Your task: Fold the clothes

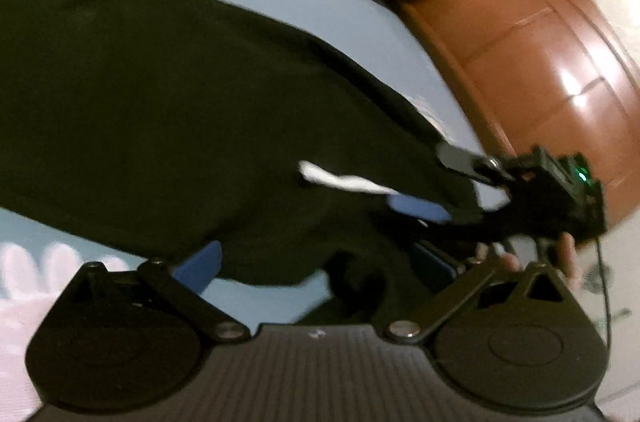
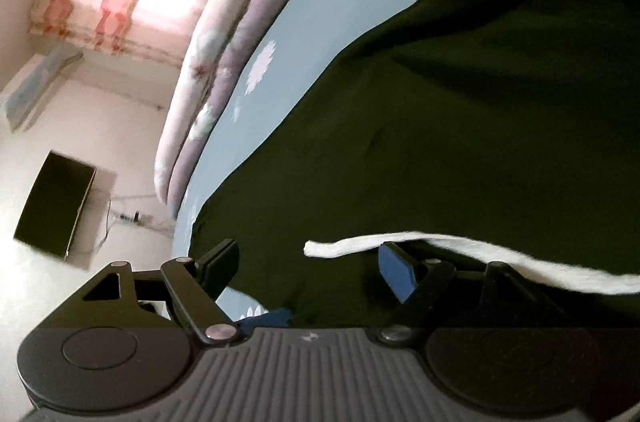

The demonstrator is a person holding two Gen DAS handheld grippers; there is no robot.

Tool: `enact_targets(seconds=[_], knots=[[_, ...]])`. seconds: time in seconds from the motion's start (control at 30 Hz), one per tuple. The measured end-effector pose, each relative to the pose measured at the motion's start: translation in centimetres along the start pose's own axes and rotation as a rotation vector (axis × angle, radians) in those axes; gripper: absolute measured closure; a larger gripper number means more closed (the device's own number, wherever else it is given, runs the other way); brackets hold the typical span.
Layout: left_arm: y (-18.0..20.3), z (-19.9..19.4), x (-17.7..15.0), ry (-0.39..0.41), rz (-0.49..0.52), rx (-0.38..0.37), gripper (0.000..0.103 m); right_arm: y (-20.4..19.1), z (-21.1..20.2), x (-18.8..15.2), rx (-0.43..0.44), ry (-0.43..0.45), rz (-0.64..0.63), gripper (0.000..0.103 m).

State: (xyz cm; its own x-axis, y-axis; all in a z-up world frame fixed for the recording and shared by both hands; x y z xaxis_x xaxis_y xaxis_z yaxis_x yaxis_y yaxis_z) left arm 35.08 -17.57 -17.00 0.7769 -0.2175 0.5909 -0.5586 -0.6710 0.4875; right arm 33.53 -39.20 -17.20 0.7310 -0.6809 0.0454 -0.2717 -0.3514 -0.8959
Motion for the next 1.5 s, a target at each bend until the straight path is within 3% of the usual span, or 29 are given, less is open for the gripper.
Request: enact_targets(seconds=[0.13, 0.3, 0.43, 0.53, 0.57, 0.7, 0.83, 0.93, 1.0, 1.13, 1.2, 1.27, 1.37, 1.5], knots=[[1.3, 0.0, 1.7, 0.061, -0.017, -0.082, 0.002, 0.2, -0.3, 0.1, -0.002, 0.019, 0.011, 0.022], [2.6, 4.4, 2.1, 0.031, -0.096, -0.238, 0.002, 0.8, -0.7, 0.5, -0.03, 0.039, 0.027, 0.022], [2.2, 5.8, 1.9, 0.016, -0.036, -0.143, 0.003, 1.2, -1.0, 0.9, -0.037, 0.065, 0.063, 0.022], [1.1, 3.5, 2.5, 0.042, -0.006, 0.11, 0.004, 1.2, -1.7, 0.7, -0.058, 0.094, 0.042, 0.022], [0.9, 2.5, 2.6, 0.05, -0.007, 0.144, 0.004, 1.0, -1.8, 0.5, -0.06, 0.102, 0.032, 0.022], [3.5, -1.3, 1.6, 0.115, 0.036, 0.089, 0.004, 0.3, -2.5, -0.1, -0.051, 0.125, 0.003, 0.022], [7.1, -2.2, -0.7, 0.086, 0.268, 0.168, 0.013, 0.2, -3.5, -1.0, -0.056, 0.163, 0.006, 0.022], [9.1, -0.8, -2.3, 0.033, 0.398, 0.176, 0.02, 0.7, -4.6, -2.3, -0.042, 0.178, 0.022, 0.022], [10.1, 0.4, -2.8, 0.01, 0.43, 0.164, 0.033, 1.1, -5.1, -3.2, -0.034, 0.194, 0.036, 0.022], [10.3, 1.8, -3.8, -0.03, 0.457, 0.181, 0.044, -0.2, -4.1, -4.4, -0.04, 0.176, -0.088, 0.023], [10.1, 1.7, -3.9, -0.03, 0.456, 0.178, 0.044, -1.2, -2.8, -5.2, -0.02, 0.128, -0.15, 0.028], [9.9, 1.5, -4.0, -0.029, 0.455, 0.174, 0.044, -2.0, -1.0, -5.8, 0.026, 0.048, -0.168, 0.045], [9.6, 1.3, -4.1, -0.029, 0.453, 0.168, 0.042, -2.9, 1.8, -6.2, 0.076, -0.065, -0.158, 0.046], [9.2, 1.1, -4.4, -0.028, 0.45, 0.16, 0.041, -3.3, 3.8, -5.7, -0.017, -0.073, -0.166, 0.046]])
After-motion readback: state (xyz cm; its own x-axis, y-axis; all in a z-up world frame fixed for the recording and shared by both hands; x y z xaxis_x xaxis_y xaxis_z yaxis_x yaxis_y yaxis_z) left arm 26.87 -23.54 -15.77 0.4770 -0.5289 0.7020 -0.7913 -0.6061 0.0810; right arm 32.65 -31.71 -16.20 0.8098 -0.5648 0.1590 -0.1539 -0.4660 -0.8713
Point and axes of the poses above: each gripper's, at about its wrist camera, not at the fingertips, and z roughly the way its jaws point, y to its right, x to its top, the point moved 6 cm from there along z, roughly the way its jaws point, and after that the axes turned 13 degrees about z, right-handed, at the moved point
